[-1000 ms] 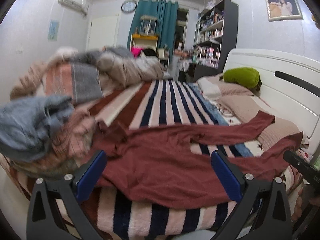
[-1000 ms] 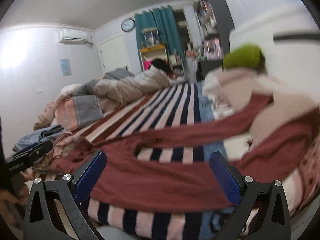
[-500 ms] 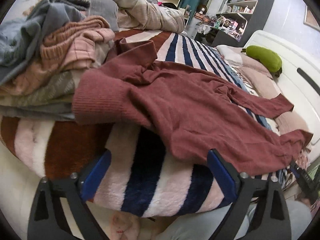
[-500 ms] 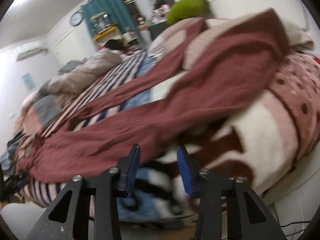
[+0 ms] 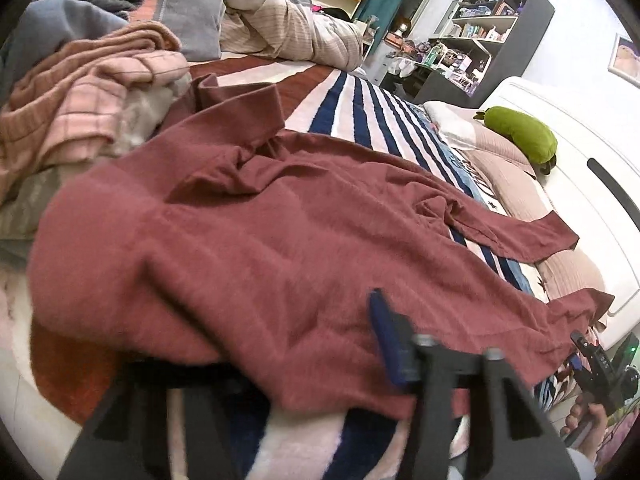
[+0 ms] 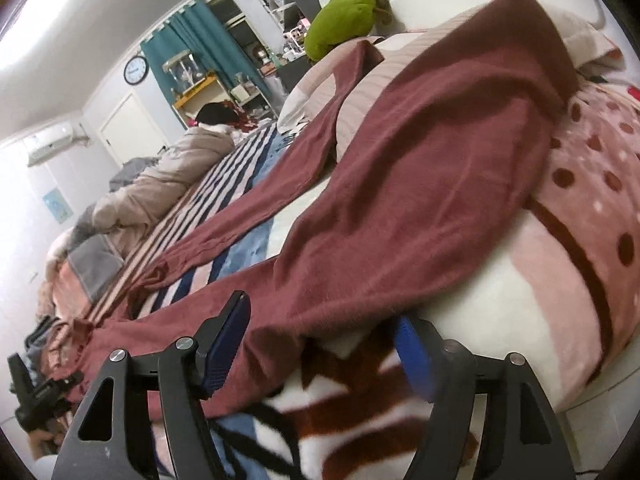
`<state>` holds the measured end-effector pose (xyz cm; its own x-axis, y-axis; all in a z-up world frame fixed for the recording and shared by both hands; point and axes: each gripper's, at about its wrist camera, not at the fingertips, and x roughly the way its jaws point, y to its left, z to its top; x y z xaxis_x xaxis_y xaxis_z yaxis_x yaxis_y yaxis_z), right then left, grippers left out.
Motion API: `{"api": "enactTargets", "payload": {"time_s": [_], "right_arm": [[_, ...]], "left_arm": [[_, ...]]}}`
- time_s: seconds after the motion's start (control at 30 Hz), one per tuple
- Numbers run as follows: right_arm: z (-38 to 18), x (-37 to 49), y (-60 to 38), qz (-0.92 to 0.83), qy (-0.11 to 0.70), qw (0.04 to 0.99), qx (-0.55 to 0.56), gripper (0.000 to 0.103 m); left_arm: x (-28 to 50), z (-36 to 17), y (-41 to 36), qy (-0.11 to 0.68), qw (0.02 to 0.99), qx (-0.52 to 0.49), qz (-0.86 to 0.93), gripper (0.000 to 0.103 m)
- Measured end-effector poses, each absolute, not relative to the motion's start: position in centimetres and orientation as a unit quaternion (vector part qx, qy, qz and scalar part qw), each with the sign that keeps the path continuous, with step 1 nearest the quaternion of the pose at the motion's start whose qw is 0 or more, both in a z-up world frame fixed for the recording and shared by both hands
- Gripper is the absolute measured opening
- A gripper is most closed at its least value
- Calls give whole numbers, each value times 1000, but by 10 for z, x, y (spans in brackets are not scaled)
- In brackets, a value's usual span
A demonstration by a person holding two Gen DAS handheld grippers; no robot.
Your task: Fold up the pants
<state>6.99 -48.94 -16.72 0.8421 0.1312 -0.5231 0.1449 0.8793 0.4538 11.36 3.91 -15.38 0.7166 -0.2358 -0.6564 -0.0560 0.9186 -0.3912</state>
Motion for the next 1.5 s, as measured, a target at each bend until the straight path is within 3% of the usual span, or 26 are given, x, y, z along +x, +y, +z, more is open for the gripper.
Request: {"api": "enactTargets", "payload": {"time_s": [0.03,0.07,0.1,0.2,0.57,0.77,1.27,1.37,1.43,1.5], "right_arm": [[-166,73,-487,-10,284,929,237,43],[-166,75,-486,-16,286,930,228,23],[-165,77,-485,-23,286,932,221,10],[-155,78,-484,-24,272,939,208,4],[-84,117,-477,23,218,967,133,2],[-52,174,-469,39,221,970,88,2],[-88,343,-429,51,372,927,-22,3],[-104,362,-430,54,393,918,-25,3],[-113,372,-428,60,410,910,-32,10],[-119,376,-426,72,423,903,-30,23]], "left_arm": [[115,-154,39,372,906,-197,-50,15],[116,-153,40,371,906,-196,-47,11],[115,-152,40,370,908,-193,-44,7],[113,-146,43,362,913,-181,-43,4],[103,-84,48,303,939,-152,-59,3],[138,-53,56,290,947,-129,-57,3],[270,-93,73,360,924,-123,-28,4],[282,-107,76,376,917,-129,-28,9],[286,-113,77,382,914,-132,-31,25],[287,-114,77,385,912,-134,-46,41]]}}
